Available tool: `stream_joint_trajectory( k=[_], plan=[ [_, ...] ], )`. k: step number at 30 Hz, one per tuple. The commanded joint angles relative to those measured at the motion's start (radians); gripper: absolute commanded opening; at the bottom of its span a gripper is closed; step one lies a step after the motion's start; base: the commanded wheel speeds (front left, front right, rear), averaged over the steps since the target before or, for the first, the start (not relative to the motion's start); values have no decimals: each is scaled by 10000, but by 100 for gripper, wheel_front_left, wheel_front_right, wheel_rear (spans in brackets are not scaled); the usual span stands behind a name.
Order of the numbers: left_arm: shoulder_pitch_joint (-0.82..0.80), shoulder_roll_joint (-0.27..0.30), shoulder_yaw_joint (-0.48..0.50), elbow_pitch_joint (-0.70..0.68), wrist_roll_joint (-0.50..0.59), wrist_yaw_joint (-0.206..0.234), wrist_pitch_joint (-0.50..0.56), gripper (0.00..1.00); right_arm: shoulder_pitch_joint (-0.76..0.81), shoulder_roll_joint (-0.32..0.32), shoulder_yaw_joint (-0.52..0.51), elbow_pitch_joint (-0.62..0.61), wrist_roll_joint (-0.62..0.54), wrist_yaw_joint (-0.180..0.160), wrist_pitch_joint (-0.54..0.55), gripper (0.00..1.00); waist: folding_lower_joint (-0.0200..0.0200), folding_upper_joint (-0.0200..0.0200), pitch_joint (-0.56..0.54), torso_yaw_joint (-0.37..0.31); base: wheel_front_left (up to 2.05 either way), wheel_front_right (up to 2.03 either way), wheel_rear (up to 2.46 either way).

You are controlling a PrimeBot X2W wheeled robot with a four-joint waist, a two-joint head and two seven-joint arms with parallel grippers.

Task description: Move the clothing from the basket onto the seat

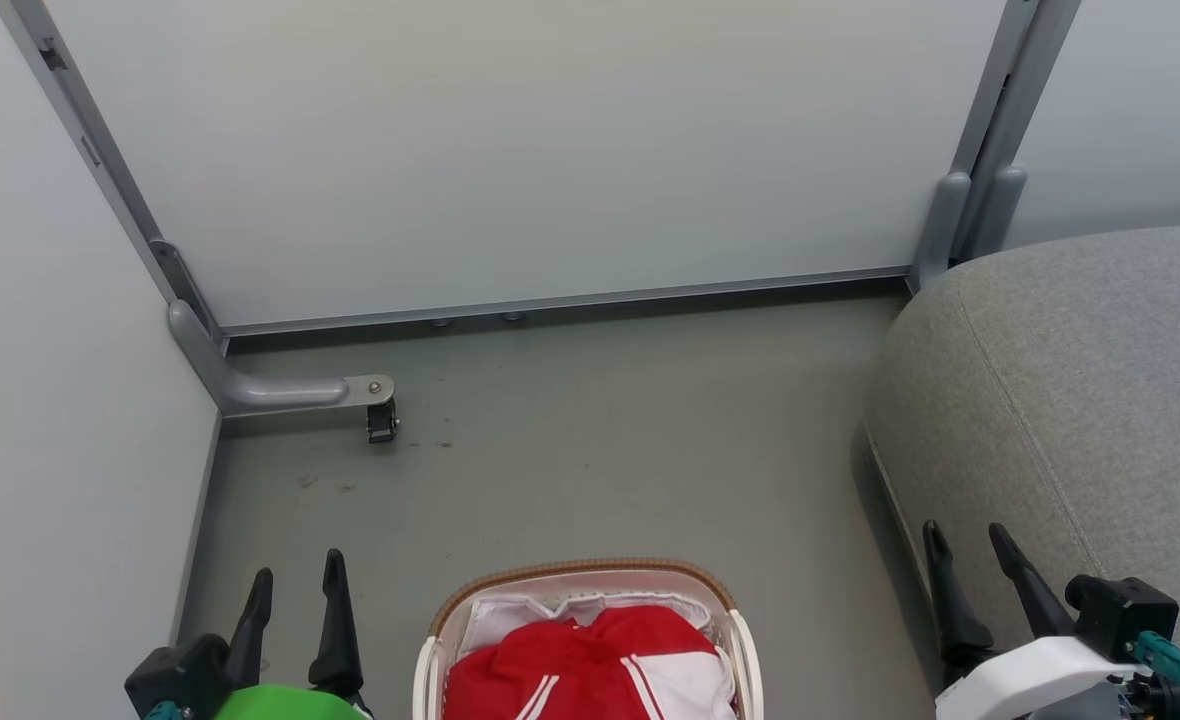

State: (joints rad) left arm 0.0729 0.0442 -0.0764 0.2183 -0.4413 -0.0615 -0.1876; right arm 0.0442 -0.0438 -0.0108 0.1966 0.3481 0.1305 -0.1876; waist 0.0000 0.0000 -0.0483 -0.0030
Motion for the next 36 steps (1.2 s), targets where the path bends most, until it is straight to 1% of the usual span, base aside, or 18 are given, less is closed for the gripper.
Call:
stream_joint_trajectory(
  k=[1,22,36],
  plan=[
    [125,76,-24,-14,217,33,-119,100,92,-61,13,-82,-282,3,-109,100,0,0,-6,3,0,0,0],
    [301,85,-199,331,1543,151,-541,100,282,-80,177,-181,-1902,3,-558,100,0,0,-75,-2,0,0,0],
    [405,90,-369,456,2407,182,-792,100,343,-93,236,-198,-2779,2,-783,100,0,0,-121,-30,0,0,0]
  ],
)
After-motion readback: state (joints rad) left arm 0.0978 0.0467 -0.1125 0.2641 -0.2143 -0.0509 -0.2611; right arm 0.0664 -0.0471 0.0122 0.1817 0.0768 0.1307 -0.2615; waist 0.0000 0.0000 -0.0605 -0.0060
